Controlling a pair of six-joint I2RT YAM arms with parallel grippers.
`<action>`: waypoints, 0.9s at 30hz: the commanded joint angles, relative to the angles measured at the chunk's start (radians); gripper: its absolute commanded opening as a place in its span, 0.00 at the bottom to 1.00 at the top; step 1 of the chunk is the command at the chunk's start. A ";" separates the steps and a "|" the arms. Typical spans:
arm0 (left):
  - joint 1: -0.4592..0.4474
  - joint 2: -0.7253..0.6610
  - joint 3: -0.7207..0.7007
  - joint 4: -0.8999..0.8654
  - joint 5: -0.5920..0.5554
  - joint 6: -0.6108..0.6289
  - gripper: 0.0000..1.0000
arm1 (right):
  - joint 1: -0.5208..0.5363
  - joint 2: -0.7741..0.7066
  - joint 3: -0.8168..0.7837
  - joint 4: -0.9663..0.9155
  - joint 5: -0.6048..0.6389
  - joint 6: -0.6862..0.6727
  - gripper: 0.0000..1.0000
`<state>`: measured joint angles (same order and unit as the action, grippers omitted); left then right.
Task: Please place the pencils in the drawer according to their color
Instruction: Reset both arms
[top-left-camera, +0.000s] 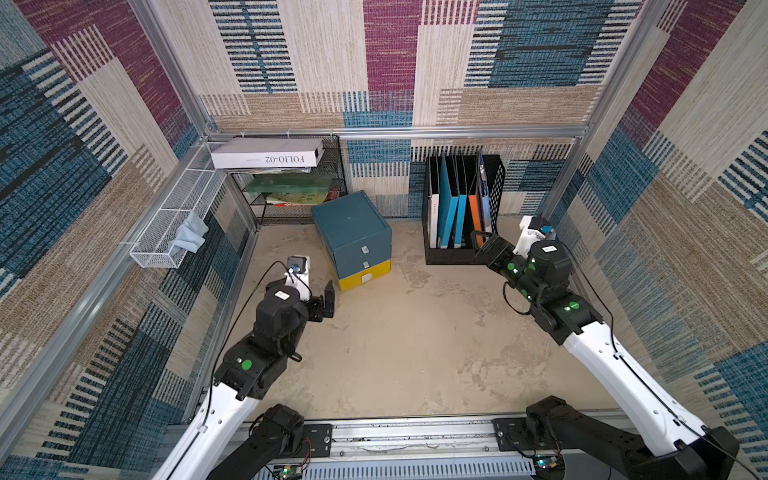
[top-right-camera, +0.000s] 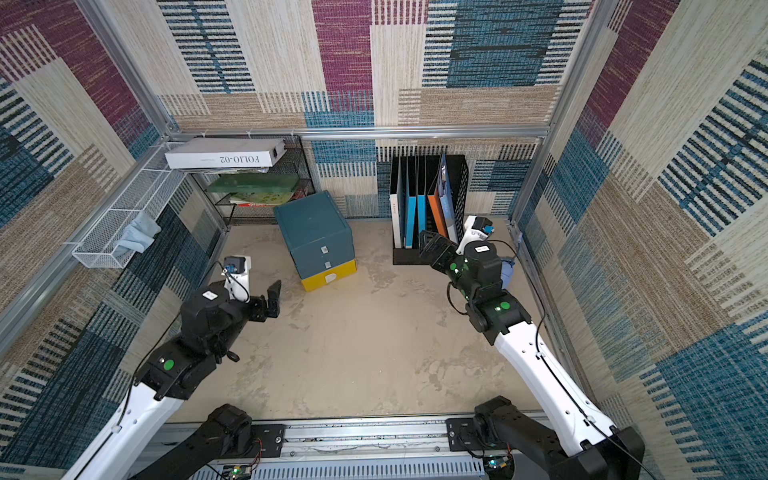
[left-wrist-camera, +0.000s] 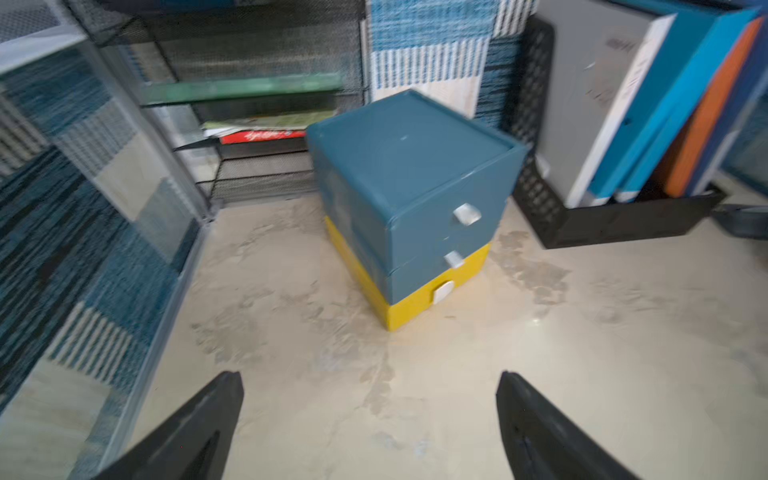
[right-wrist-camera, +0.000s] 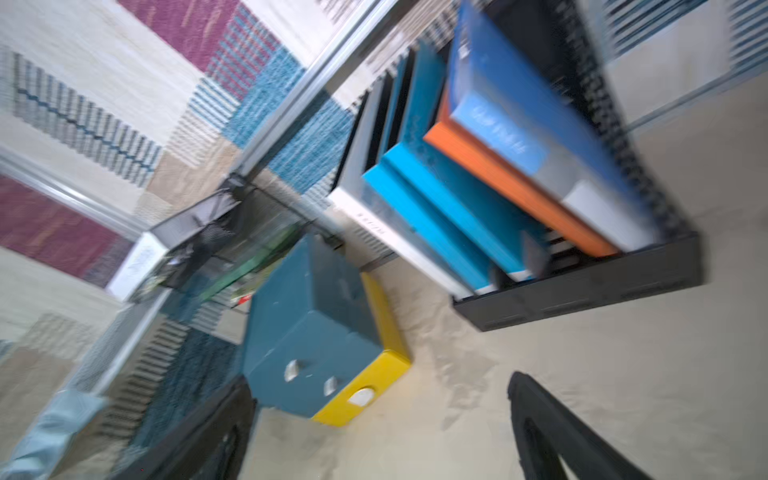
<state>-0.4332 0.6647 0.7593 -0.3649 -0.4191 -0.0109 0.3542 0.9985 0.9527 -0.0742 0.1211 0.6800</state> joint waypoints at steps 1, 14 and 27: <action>0.029 -0.061 -0.177 0.239 -0.132 0.155 0.99 | -0.058 -0.033 -0.070 -0.005 0.193 -0.282 0.99; 0.337 0.443 -0.472 0.940 0.154 0.047 0.99 | -0.359 0.096 -0.564 0.636 0.198 -0.498 0.99; 0.455 0.858 -0.276 1.021 0.465 0.036 0.99 | -0.426 0.574 -0.742 1.451 -0.155 -0.646 0.99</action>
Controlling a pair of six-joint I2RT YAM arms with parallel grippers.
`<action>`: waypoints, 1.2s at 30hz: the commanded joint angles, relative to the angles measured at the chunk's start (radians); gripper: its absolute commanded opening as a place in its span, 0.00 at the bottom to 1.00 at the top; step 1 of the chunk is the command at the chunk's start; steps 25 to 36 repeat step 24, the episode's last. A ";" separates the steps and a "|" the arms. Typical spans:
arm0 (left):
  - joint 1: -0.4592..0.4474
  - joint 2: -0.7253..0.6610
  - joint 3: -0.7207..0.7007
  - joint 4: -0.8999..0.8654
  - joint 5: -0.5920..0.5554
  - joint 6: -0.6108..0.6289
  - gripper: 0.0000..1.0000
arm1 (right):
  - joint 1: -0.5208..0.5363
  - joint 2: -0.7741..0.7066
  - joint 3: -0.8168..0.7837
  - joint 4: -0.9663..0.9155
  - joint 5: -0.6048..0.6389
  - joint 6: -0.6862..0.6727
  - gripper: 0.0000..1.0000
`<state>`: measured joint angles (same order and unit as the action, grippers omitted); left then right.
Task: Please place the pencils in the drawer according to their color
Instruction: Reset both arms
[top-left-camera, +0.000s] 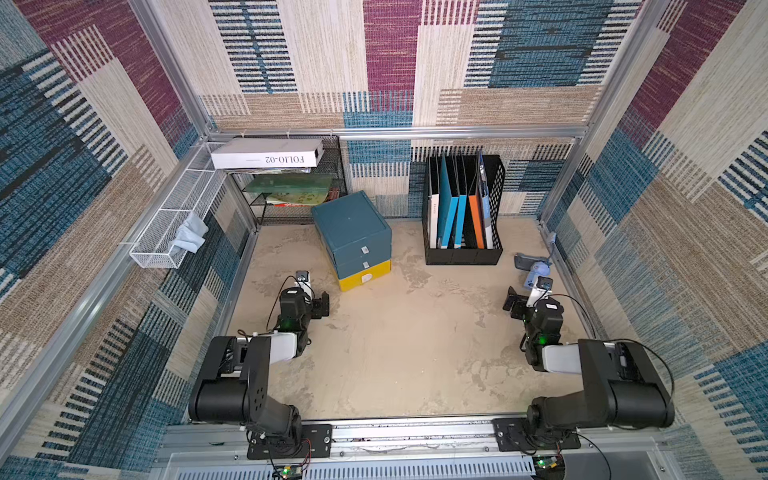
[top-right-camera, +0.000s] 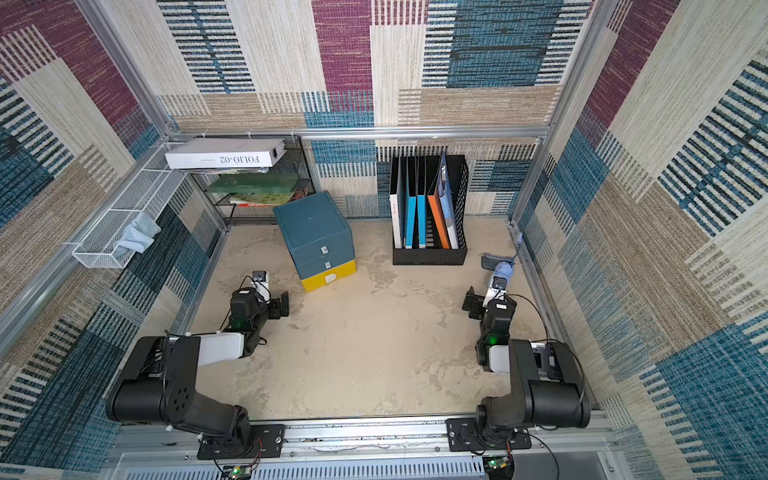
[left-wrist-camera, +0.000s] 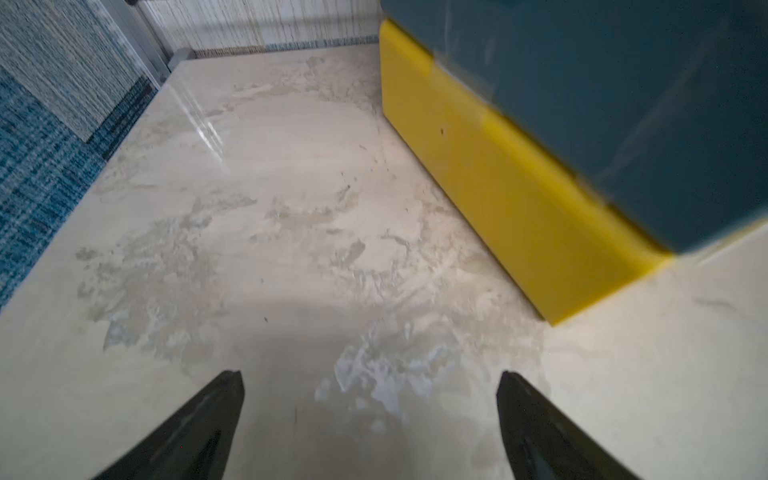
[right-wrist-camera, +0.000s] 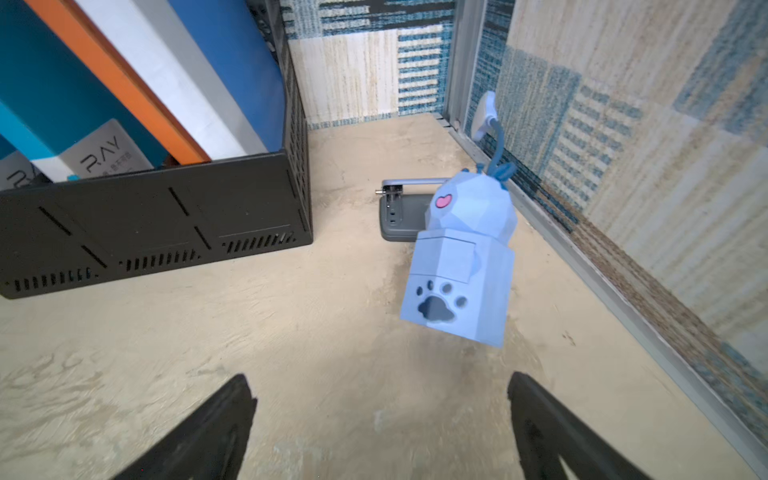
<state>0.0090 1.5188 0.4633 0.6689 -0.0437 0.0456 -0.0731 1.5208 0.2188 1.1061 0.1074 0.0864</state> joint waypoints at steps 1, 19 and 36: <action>0.020 0.009 0.018 0.004 0.102 -0.024 0.99 | 0.001 0.013 0.019 0.169 -0.134 -0.052 0.99; 0.029 0.007 0.021 -0.005 0.117 -0.029 0.99 | 0.005 0.004 0.076 0.022 -0.158 -0.086 0.99; 0.029 0.005 0.019 -0.003 0.114 -0.029 0.99 | 0.006 -0.011 0.053 0.048 -0.156 -0.088 0.99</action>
